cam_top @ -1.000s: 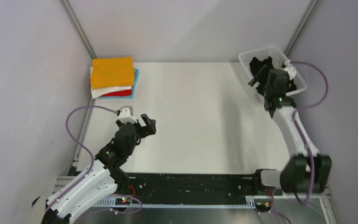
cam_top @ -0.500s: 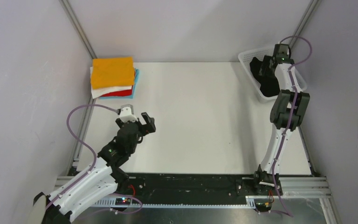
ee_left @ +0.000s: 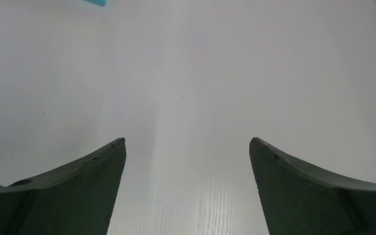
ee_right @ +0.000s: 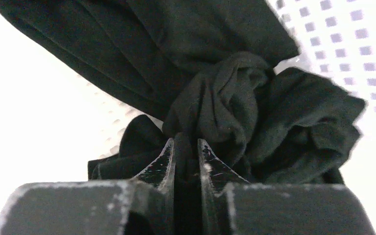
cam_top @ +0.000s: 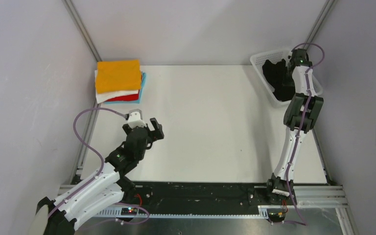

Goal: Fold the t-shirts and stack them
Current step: Grab crumpled tshirt from bin with the right arm, then move the tshirt to the center of the board

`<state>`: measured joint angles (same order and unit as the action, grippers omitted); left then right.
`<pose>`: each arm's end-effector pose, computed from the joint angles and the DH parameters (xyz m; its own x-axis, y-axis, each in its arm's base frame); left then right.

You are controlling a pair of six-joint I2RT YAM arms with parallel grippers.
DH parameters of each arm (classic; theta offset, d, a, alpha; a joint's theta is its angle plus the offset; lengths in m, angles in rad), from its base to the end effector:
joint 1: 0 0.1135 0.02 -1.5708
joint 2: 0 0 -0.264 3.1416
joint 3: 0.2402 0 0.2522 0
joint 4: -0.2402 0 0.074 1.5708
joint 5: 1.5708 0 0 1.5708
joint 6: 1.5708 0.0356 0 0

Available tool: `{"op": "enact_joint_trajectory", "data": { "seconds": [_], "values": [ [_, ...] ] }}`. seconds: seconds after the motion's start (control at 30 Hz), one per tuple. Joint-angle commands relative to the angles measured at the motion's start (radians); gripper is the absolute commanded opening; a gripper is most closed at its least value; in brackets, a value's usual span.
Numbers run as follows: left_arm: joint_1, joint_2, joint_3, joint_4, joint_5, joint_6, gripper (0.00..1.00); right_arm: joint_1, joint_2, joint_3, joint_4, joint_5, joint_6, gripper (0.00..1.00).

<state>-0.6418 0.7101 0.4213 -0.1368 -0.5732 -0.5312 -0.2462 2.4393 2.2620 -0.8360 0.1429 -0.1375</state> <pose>0.1448 -0.0841 0.2305 -0.3395 -0.2776 -0.8987 -0.0750 0.9604 -0.2683 0.5138 -0.1343 0.2072 -0.8583 0.0758 -0.5075 0.1986 0.9611 -0.1922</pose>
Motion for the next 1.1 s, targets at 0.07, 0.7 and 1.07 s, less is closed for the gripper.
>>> {"op": "enact_joint_trajectory", "data": {
  "seconds": [0.07,0.7,1.07],
  "values": [
    [-0.004,-0.025,0.046,0.029,0.012,-0.02,1.0,0.042,-0.229,0.114,0.09,-0.06,0.063,0.0],
    [-0.003,-0.434,-0.084,-0.135,0.111,-0.189,1.0,0.618,-0.946,-0.022,0.265,-0.398,0.246,0.0],
    [-0.004,-0.407,-0.077,-0.193,0.079,-0.235,1.0,0.846,-1.106,-0.386,0.371,-0.193,0.293,0.0]
  ]
}}
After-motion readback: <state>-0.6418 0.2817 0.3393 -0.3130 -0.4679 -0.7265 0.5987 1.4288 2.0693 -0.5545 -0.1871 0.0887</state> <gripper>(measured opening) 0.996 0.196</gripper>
